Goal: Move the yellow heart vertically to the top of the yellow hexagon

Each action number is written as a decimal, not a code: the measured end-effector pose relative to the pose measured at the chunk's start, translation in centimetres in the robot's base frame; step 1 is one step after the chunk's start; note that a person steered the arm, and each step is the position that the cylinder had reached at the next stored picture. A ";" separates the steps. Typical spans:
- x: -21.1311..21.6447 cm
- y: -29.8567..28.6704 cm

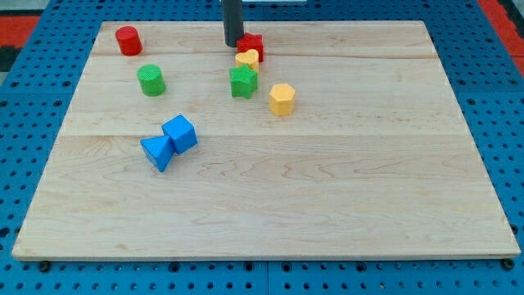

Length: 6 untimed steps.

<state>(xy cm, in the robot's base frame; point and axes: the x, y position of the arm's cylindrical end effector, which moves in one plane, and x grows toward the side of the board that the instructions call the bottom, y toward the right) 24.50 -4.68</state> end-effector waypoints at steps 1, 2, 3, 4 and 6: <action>-1.4 -1.3; 0.1 -1.6; 5.0 -1.9; 5.4 0.3; 3.0 4.1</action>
